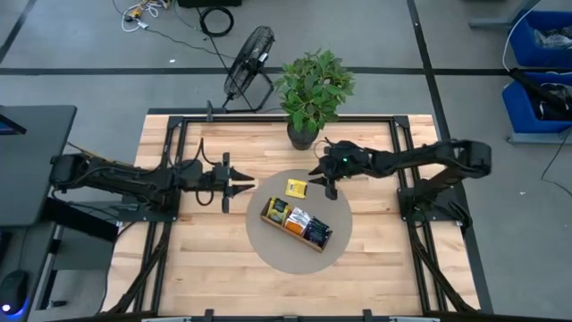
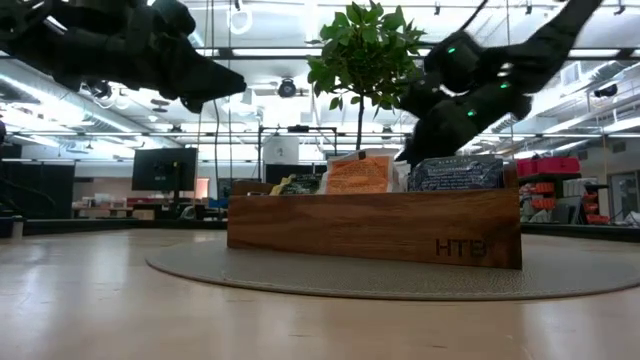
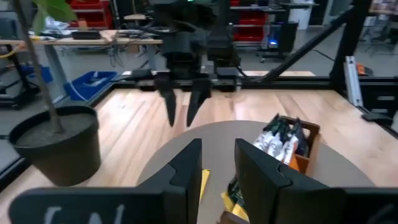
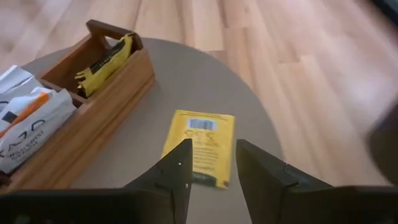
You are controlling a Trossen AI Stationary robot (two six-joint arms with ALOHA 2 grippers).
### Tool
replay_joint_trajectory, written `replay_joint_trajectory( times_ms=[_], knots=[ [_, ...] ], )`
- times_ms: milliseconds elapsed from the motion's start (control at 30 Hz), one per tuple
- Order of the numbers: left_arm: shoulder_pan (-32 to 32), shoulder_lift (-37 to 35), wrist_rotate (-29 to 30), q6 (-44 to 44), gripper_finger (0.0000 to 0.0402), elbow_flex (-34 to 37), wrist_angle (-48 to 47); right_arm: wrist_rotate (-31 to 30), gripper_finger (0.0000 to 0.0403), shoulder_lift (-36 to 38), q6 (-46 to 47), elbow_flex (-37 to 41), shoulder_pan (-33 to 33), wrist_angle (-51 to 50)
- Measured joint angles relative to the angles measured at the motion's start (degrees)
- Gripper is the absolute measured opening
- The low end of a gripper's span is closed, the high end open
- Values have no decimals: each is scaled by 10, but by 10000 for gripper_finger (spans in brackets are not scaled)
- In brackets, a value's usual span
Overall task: Pick & Place Tea
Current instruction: Put the yellow tea bag into the left section of the wooden organizer
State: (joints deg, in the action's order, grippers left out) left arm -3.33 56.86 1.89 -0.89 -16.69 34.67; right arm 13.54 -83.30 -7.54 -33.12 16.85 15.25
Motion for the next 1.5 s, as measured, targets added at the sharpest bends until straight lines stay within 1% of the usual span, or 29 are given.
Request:
replay_joint_trajectory(
  times_ms=[100,300,400,567,633,733,900,1100,1233,1300,1367,1500],
  knots=[
    [-7,0,-9,2,99,0,-1,36,143,-44,-3,-36,4,-18],
    [-7,0,-9,3,99,0,7,41,186,-117,-3,-111,3,-131],
    [-7,0,-9,2,99,0,7,40,206,-146,-36,-136,1,-181],
    [-7,0,-9,-12,99,0,2,-8,217,-170,-78,-149,1,-175],
    [-8,0,-9,-19,99,0,2,-24,215,-172,-82,-150,0,-154],
    [-13,0,-8,-24,99,0,2,-23,213,-172,-80,-150,0,-141],
    [-24,1,-7,-9,99,0,-3,0,212,-172,-54,-150,-3,-146],
    [-23,1,-7,3,99,0,-9,-6,212,-194,-49,-150,-8,-149],
    [-23,1,-7,5,99,0,-10,-21,208,-201,-48,-151,-9,-145],
    [-23,1,-7,6,99,0,-10,-32,198,-201,-47,-151,-9,-145],
    [-23,1,-7,7,99,0,-10,-35,179,-201,-47,-151,-8,-145],
    [-23,1,-7,7,99,0,-10,-36,119,-201,-52,-151,-8,-150]
  ],
)
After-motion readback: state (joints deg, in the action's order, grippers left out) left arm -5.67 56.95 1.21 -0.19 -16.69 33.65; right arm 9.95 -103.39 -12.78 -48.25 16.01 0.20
